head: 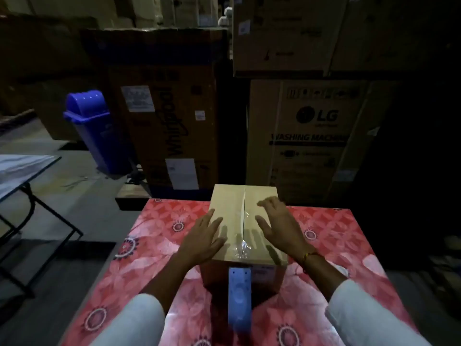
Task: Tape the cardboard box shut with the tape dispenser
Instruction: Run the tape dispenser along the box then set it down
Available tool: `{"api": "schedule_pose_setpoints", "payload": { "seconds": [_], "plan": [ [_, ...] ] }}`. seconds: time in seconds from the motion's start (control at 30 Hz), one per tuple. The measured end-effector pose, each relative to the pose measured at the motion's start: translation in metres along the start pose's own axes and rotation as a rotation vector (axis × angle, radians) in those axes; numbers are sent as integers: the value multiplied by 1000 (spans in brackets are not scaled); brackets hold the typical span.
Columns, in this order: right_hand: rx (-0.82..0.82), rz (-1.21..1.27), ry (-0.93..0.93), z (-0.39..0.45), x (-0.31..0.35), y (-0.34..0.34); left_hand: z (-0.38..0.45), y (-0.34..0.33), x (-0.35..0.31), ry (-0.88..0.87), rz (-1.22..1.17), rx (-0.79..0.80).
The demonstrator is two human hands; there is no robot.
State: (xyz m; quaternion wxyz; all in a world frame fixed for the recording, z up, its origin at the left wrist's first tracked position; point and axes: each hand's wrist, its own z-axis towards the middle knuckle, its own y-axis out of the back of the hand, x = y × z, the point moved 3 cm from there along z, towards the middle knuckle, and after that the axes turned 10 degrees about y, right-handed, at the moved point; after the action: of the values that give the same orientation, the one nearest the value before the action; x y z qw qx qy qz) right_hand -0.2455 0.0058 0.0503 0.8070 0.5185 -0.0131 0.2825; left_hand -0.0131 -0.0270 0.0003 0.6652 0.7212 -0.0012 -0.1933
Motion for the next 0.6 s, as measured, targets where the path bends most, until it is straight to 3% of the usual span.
{"api": "schedule_pose_setpoints", "payload": {
  "seconds": [0.13, 0.3, 0.6],
  "plan": [
    [124, 83, -127, -40, -2, -29, -14, -20, -5, 50, -56, 46],
    [166, 21, -209, -74, -5, -50, -20, -41, -4, 119, -143, -15],
    [139, 92, -156, -79, -15, -56, -39, -49, -16, 212, -181, -87]
  ]
}}
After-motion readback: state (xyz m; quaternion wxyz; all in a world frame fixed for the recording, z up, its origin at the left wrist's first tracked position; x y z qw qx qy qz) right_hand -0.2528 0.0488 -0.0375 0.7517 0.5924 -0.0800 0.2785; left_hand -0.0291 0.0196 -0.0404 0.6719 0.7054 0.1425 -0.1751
